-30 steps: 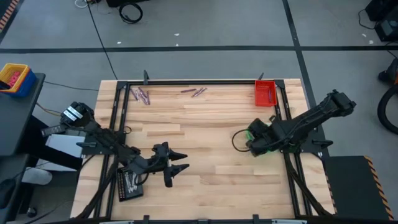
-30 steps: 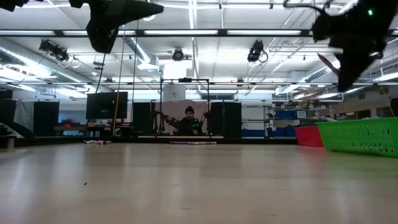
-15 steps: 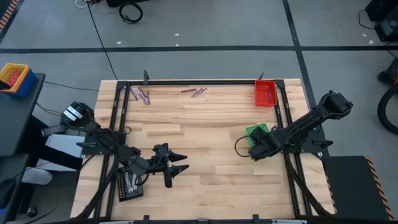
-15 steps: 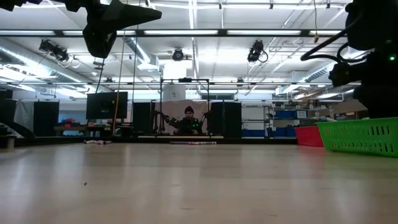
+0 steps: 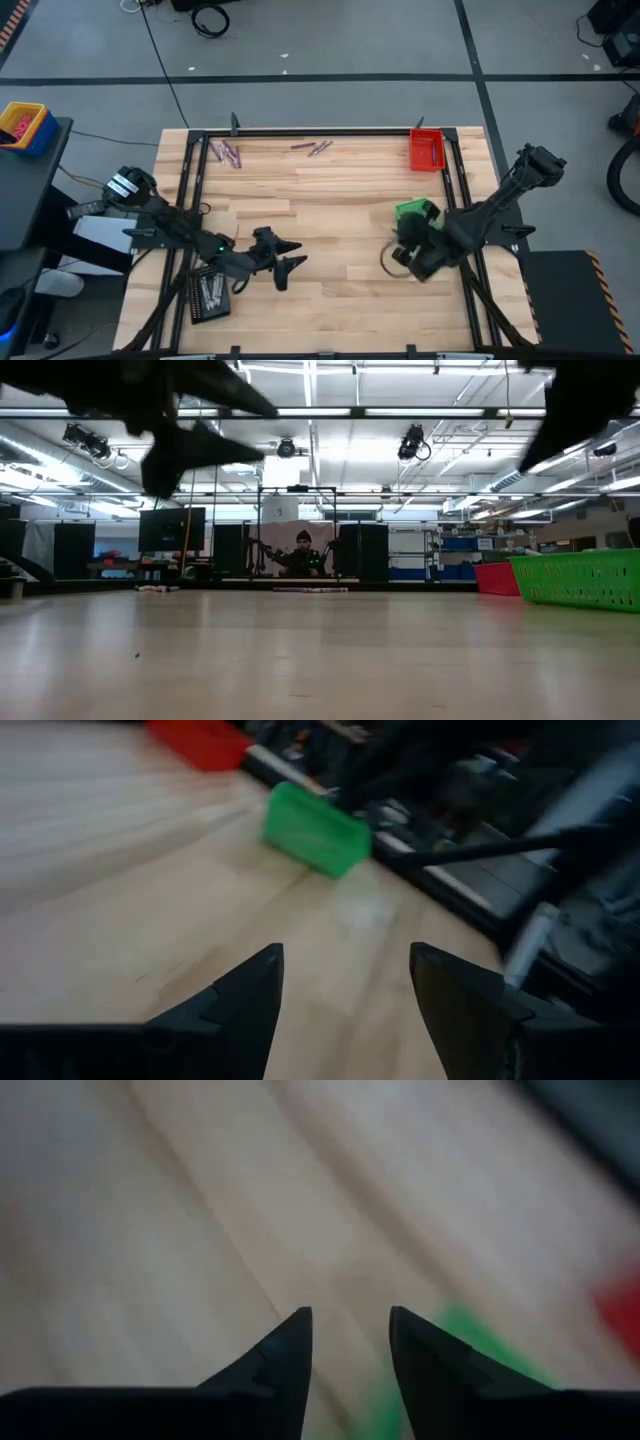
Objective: Sort crayons
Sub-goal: Put the pink crayon into the green bin
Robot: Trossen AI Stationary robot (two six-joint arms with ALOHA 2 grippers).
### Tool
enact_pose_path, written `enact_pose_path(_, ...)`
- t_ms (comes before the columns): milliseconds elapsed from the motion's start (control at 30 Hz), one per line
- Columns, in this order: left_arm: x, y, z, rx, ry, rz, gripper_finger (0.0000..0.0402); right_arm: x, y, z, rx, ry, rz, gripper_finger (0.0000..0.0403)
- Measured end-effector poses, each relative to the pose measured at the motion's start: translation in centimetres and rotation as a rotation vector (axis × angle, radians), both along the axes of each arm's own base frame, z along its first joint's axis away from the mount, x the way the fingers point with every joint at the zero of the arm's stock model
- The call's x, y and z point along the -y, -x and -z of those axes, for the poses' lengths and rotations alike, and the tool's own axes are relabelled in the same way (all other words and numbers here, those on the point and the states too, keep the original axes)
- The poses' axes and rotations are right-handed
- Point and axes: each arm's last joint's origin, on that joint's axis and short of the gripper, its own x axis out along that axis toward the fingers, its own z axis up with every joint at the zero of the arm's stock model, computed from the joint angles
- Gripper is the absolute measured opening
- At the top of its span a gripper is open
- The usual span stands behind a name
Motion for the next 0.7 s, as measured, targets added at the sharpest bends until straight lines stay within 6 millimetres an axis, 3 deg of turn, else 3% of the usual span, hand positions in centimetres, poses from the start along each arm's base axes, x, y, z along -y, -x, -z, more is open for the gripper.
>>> enact_pose_path(133, -2.3, -2.1, 1.3, -0.018, 0.058, -0.062, 0.0231, -2.7, -0.8, -0.7, 0.278, 0.193, -0.141, 0.0139)
enact_pose_path(267, -5.6, -6.3, -2.1, -0.029, 0.002, -0.014, 0.0221, -4.4, -2.0, -1.4, 0.372, 0.368, -0.223, 0.0139)
enact_pose_path(433, -12.6, -9.6, -5.7, -0.338, -0.183, -0.155, 0.0196, -5.4, -3.0, -3.1, 0.402, 0.453, -0.314, 0.0139)
enact_pose_path(533, -17.1, -9.2, -5.4, -0.530, -0.187, -0.254, 0.0187, -6.0, -3.0, -3.2, 0.399, 0.422, -0.408, 0.0138)
enact_pose_path(700, -23.0, -8.1, -3.7, -0.630, -0.173, -0.247, 0.0185, -6.2, -2.7, -2.7, 0.373, 0.421, -0.443, 0.0138)
